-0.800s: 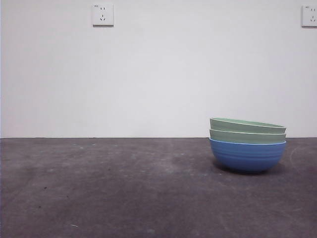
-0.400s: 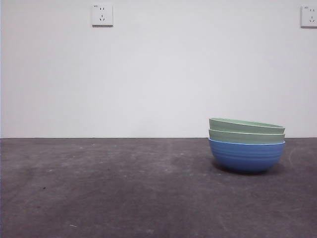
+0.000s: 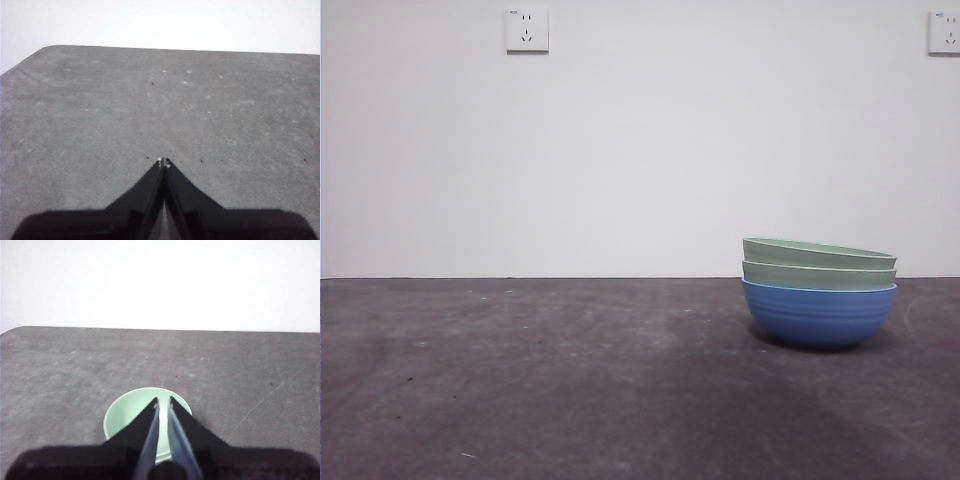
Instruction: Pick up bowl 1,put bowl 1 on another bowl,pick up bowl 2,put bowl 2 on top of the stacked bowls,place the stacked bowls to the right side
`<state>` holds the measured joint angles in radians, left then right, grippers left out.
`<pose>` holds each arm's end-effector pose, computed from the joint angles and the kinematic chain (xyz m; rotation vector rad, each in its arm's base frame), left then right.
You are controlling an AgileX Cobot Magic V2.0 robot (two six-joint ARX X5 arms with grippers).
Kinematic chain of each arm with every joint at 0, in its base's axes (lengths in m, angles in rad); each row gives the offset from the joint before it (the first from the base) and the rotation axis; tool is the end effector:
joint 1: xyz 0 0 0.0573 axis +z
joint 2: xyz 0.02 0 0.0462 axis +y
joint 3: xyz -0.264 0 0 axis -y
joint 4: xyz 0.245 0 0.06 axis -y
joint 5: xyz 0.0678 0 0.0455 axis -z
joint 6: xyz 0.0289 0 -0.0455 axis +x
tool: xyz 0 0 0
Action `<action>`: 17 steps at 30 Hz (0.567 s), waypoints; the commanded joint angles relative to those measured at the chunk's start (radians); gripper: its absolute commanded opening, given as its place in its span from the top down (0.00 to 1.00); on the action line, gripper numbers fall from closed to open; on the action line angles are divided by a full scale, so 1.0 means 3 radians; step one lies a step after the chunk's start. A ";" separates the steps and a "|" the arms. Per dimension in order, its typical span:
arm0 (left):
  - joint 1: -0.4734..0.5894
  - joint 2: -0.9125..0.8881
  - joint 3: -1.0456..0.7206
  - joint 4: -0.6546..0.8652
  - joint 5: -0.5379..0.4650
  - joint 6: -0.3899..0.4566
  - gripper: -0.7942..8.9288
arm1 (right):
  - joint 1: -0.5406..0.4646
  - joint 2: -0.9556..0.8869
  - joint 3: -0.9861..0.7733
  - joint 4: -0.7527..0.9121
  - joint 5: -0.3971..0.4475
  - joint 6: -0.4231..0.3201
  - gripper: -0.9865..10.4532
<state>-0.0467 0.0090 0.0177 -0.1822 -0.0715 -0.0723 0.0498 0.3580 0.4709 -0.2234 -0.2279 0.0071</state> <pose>0.0956 -0.0024 0.1513 -0.0619 0.1722 0.0310 0.1043 0.0117 0.2726 0.0169 0.1114 0.2770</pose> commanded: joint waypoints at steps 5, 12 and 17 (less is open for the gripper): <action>0.0011 -0.0010 -0.0047 0.0010 -0.0009 -0.0022 0.92 | -0.0034 -0.0614 -0.0909 0.0444 0.0263 0.0104 0.89; 0.0011 -0.0010 -0.0047 0.0010 -0.0008 -0.0022 0.92 | -0.0031 -0.1010 -0.1447 0.0439 0.0373 0.0346 0.89; 0.0011 -0.0010 -0.0047 0.0010 -0.0008 -0.0022 0.92 | -0.0031 -0.1142 -0.1553 0.0221 0.0398 0.0415 0.89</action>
<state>-0.0467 0.0090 0.0177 -0.1822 -0.0719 -0.0723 0.0399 0.0216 0.0147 -0.1581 -0.1123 0.1127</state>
